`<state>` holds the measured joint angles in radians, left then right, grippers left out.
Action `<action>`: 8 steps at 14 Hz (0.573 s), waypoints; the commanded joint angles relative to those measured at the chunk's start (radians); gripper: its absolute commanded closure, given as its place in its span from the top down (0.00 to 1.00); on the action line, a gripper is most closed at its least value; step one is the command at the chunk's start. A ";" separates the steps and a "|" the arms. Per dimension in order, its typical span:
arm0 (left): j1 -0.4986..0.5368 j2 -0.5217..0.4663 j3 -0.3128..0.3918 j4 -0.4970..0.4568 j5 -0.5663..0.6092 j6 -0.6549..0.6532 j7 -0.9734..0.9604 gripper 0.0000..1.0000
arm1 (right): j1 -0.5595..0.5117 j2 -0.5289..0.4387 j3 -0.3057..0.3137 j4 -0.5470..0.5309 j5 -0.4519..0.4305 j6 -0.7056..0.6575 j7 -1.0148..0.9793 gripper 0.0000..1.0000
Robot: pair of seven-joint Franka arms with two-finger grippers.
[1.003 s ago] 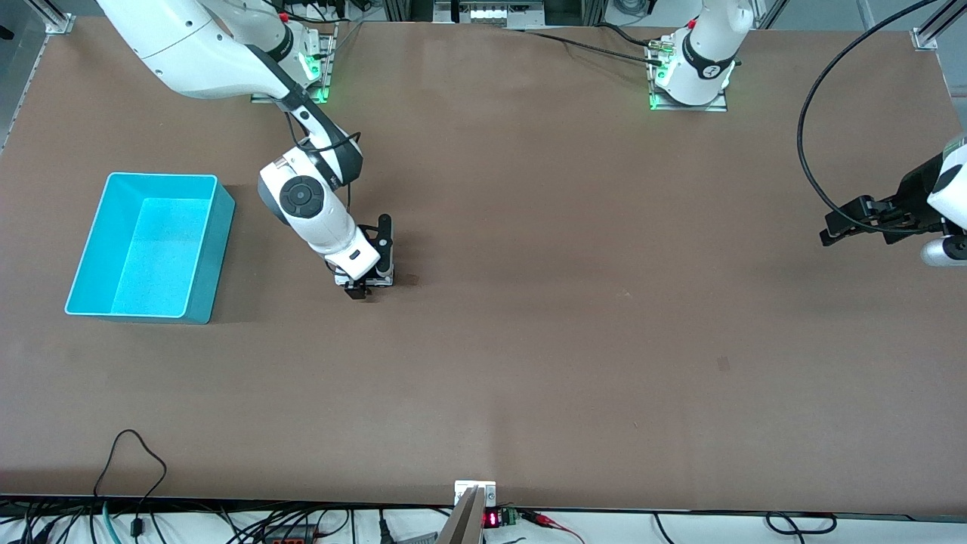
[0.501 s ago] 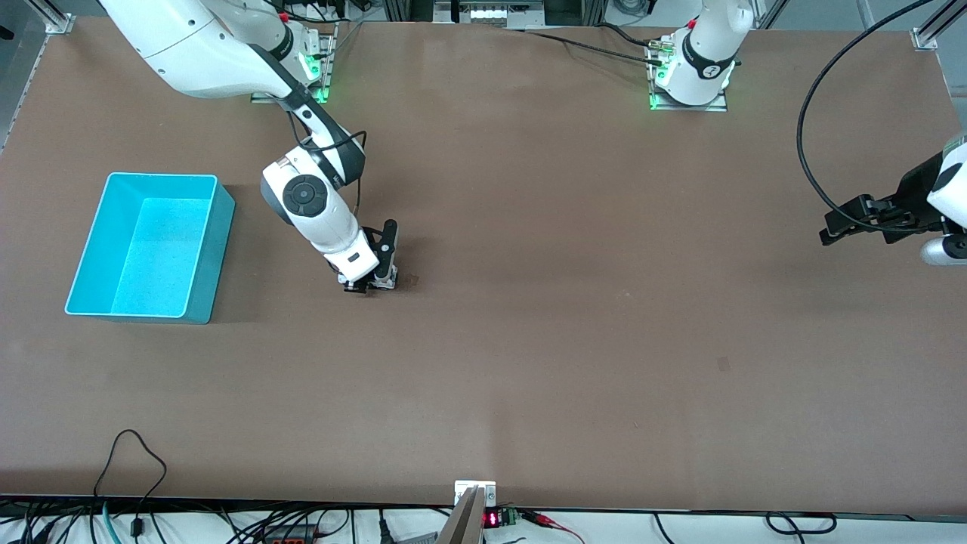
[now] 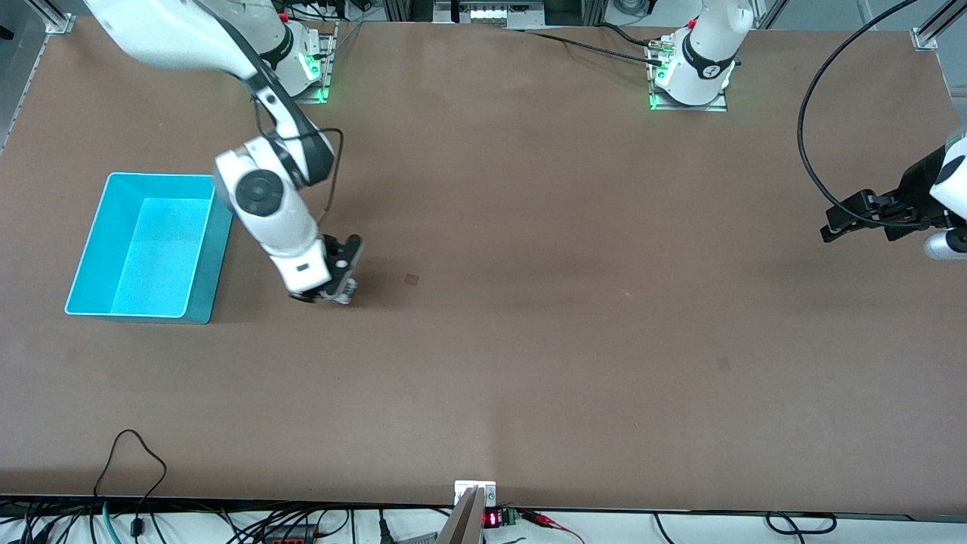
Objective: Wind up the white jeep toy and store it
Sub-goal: 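Lift the jeep and carry it over the turquoise box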
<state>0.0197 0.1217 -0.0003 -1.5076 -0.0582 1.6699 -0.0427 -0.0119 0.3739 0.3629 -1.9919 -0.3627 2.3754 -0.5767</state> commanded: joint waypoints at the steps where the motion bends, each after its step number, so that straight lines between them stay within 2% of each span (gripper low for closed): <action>1: 0.000 -0.014 0.000 -0.003 0.009 -0.006 0.009 1.00 | -0.034 -0.139 0.007 -0.031 0.041 -0.117 0.102 0.01; 4: 0.000 -0.013 0.000 -0.003 0.008 -0.004 0.009 1.00 | -0.114 -0.202 -0.008 -0.031 0.041 -0.174 0.191 0.01; 8: -0.003 -0.014 -0.012 -0.005 0.009 -0.013 0.009 1.00 | -0.177 -0.228 -0.044 -0.031 0.042 -0.198 0.328 0.01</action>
<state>0.0196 0.1216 -0.0024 -1.5077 -0.0582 1.6690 -0.0427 -0.1674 0.1805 0.3153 -2.0053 -0.3348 2.2012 -0.3257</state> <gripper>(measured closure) 0.000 0.489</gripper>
